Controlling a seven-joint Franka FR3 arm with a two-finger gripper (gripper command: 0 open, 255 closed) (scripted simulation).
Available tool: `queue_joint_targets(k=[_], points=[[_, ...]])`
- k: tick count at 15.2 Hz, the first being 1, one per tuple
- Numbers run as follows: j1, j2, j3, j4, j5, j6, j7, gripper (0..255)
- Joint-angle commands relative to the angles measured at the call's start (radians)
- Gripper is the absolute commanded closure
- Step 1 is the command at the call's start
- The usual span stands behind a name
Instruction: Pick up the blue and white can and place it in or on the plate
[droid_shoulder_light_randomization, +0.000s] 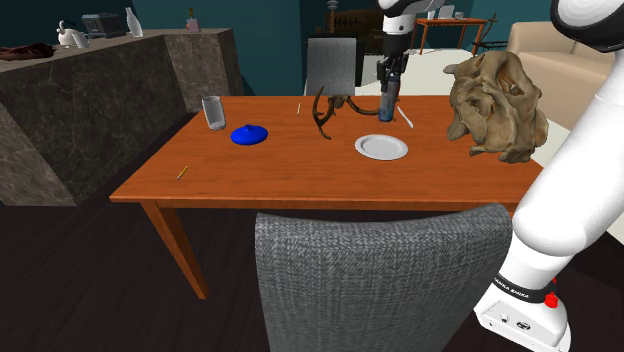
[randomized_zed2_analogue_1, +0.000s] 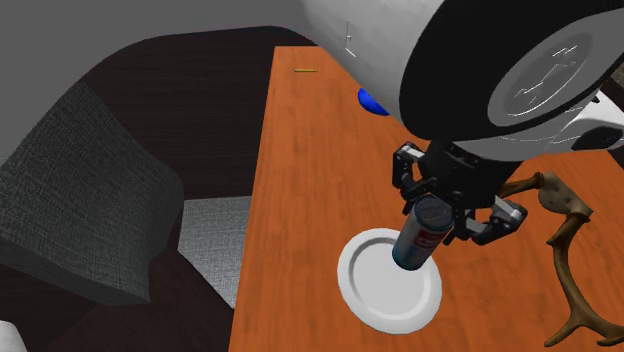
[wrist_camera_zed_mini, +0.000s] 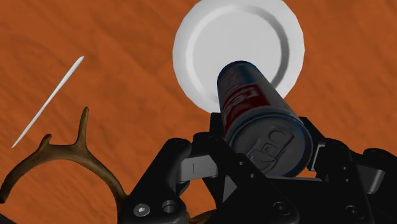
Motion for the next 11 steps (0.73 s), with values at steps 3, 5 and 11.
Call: queue_joint_targets(k=[3, 5, 11], points=[[-0.002, 0.003, -0.002, -0.052, 0.0, 0.056, -0.003, 255], [-0.002, 0.004, -0.002, -0.078, 0.0, 0.083, -0.002, 255], [-0.003, 0.012, -0.003, -0.149, 0.001, 0.162, 0.001, 255]])
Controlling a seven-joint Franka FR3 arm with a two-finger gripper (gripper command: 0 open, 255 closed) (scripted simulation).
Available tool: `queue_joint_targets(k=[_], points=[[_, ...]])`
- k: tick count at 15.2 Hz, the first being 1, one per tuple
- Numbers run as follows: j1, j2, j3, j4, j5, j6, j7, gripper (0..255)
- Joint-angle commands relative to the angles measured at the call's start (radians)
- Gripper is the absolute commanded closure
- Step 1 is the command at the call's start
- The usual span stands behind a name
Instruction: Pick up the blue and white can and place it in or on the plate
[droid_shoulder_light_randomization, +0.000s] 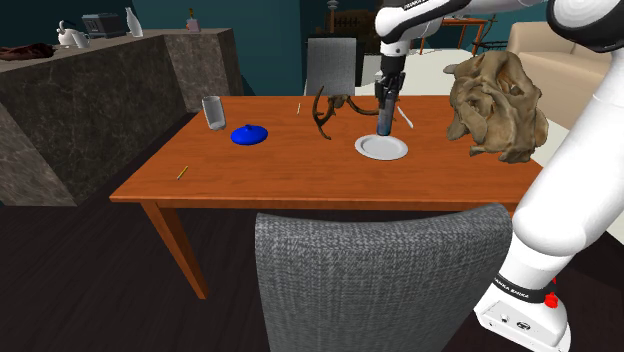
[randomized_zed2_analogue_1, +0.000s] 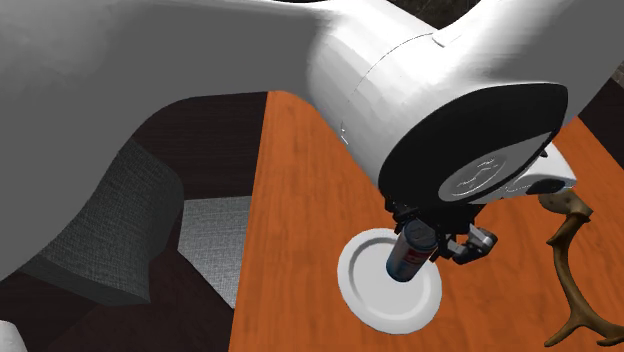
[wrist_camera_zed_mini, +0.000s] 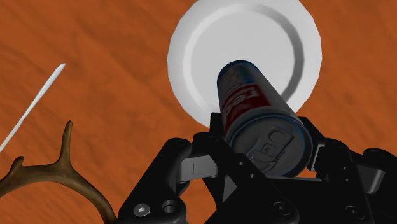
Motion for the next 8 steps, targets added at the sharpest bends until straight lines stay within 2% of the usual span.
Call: queue_joint_targets(k=[1, 8], points=[[0.0, 0.002, 0.0, -0.024, 0.0, 0.027, 0.002, 255], [-0.001, 0.023, -0.001, -0.094, 0.003, 0.118, 0.003, 255]])
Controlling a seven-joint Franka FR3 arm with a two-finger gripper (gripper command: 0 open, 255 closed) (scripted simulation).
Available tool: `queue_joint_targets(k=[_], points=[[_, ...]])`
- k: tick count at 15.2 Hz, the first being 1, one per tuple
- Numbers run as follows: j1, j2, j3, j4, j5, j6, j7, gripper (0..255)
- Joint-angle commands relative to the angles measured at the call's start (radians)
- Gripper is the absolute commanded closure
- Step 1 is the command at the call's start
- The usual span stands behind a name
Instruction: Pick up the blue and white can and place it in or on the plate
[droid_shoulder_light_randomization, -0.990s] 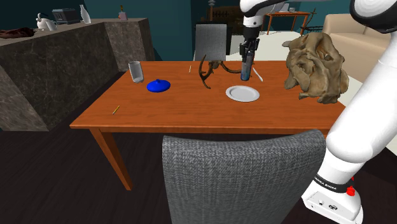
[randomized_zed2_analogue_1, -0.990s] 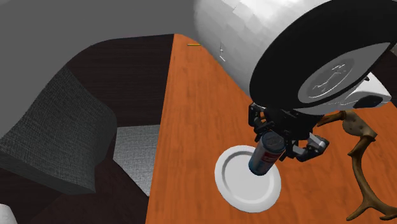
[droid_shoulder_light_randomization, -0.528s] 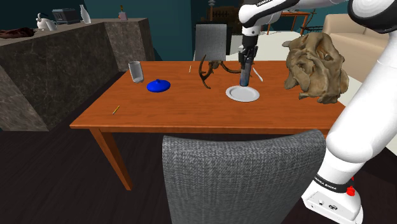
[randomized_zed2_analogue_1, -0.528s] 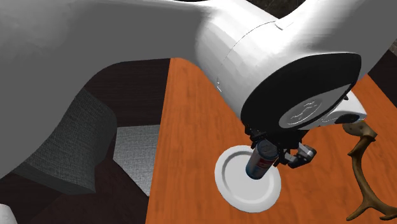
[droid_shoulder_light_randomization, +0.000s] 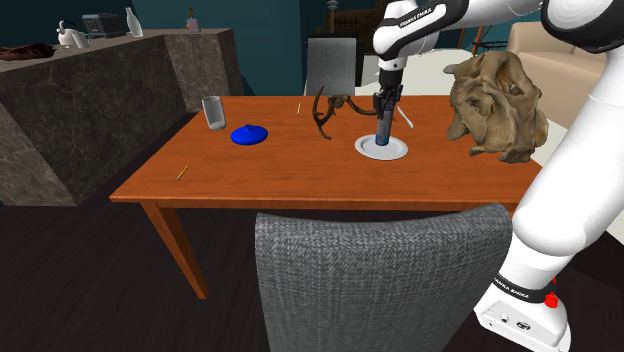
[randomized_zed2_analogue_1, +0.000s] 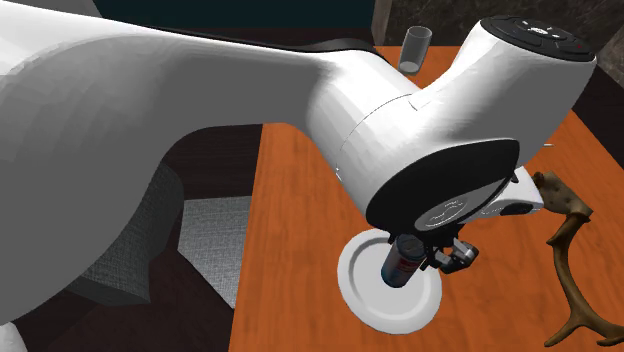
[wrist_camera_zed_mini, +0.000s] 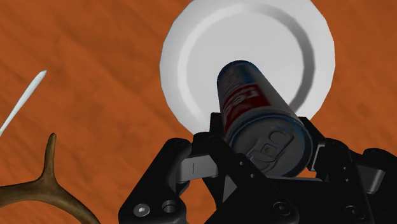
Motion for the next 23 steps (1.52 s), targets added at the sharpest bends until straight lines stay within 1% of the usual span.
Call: queue_joint_targets(k=[1, 8, 9, 14, 18, 23], points=[[0.0, 0.005, 0.0, -0.014, 0.001, 0.02, 0.0, 255], [0.0, 0.005, 0.0, -0.014, 0.001, 0.02, 0.0, 255], [0.0, 0.005, 0.0, -0.014, 0.001, 0.02, 0.0, 0], [0.0, 0.005, 0.0, -0.014, 0.001, 0.02, 0.0, 0], [0.004, -0.025, 0.003, 0.079, -0.004, -0.103, 0.004, 0], [0.004, -0.025, 0.003, 0.079, -0.004, -0.103, 0.004, 0]])
